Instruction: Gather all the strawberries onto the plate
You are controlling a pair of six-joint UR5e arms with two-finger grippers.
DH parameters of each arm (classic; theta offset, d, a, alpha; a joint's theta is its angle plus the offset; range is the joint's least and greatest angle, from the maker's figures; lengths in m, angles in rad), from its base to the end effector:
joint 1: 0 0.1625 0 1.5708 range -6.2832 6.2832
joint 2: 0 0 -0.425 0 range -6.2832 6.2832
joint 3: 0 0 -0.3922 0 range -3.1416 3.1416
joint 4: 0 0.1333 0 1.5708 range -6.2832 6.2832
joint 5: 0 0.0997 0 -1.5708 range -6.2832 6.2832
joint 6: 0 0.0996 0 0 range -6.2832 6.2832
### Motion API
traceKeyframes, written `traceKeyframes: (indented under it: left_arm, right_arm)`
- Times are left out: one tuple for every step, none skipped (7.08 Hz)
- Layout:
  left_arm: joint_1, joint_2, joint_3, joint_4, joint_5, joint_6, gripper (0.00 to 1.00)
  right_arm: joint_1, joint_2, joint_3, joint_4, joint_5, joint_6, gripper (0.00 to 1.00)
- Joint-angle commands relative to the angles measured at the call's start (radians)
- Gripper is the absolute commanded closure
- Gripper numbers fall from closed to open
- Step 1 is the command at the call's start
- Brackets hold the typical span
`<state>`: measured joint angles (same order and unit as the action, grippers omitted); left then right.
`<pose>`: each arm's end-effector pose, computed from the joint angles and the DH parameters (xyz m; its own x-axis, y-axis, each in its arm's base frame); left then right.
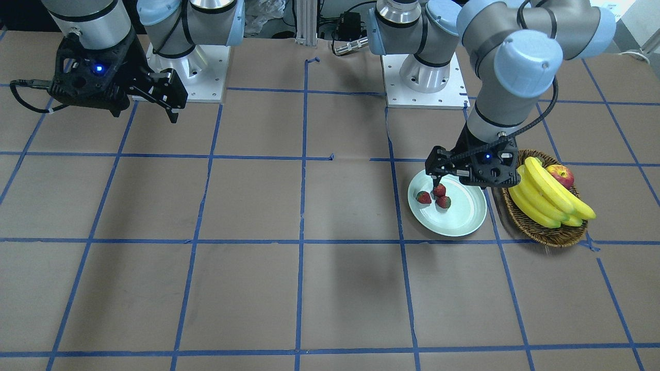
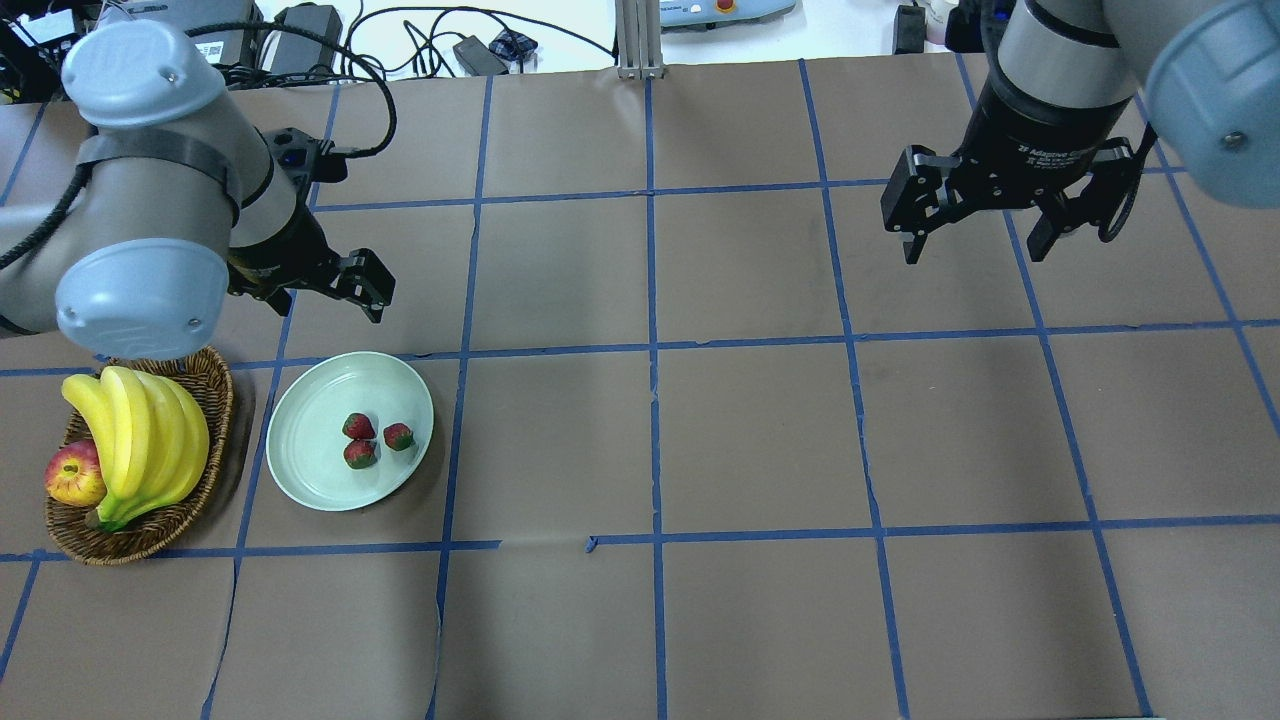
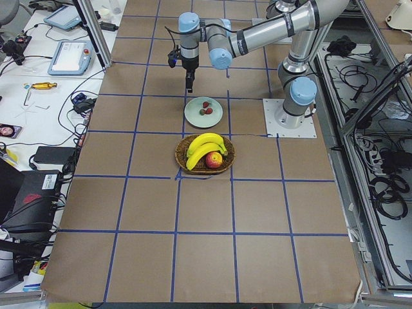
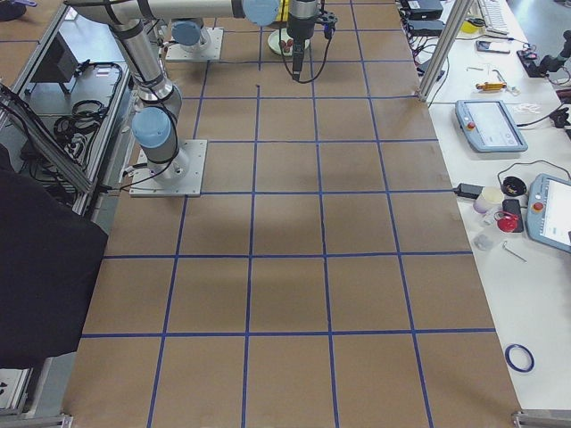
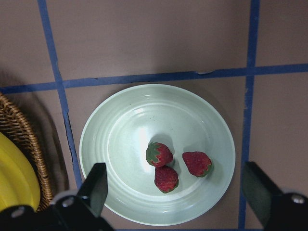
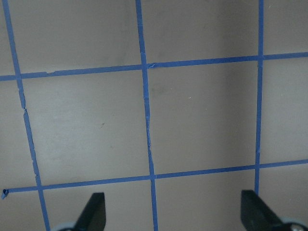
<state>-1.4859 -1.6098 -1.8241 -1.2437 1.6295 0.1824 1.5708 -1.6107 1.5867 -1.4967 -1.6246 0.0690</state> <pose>-0.0850 -0.5043 0.3783 -0.9934 0.0954 -0.0640 0.0971 0.9950 -0.0236 0.1279 -0.4697 0.4922 -0.9962 0.0662 0.0570 0.0688 0.9966 0.0463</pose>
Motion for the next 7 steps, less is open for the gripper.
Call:
traceKeyframes:
  left_arm:
    - [-0.033, 0.047, 0.161, -0.211, -0.077, -0.050, 0.00]
    - [-0.093, 0.056, 0.181, -0.204, -0.077, -0.131, 0.00]
    - [-0.164, 0.068, 0.205, -0.198, -0.083, -0.141, 0.00]
    - [-0.174, 0.073, 0.244, -0.198, -0.086, -0.143, 0.00]
    - [-0.172, 0.074, 0.238, -0.198, -0.088, -0.144, 0.00]
    - [-0.171, 0.074, 0.239, -0.186, -0.089, -0.176, 0.00]
    - [-0.172, 0.071, 0.226, -0.128, -0.091, -0.201, 0.00]
  right_arm:
    - [0.002, 0.000, 0.001, 0.001, 0.000, 0.002, 0.00]
    - [0.002, 0.000, 0.001, 0.001, 0.002, 0.002, 0.00]
    - [0.002, 0.000, 0.001, 0.003, 0.000, 0.002, 0.00]
    - [0.005, 0.000, -0.002, -0.003, 0.005, 0.002, 0.00]
    - [0.005, 0.008, -0.004, -0.019, 0.002, 0.002, 0.00]
    - [0.008, 0.020, -0.016, -0.042, 0.005, 0.000, 0.00]
    - [0.009, 0.023, -0.008, -0.075, 0.041, 0.000, 0.00]
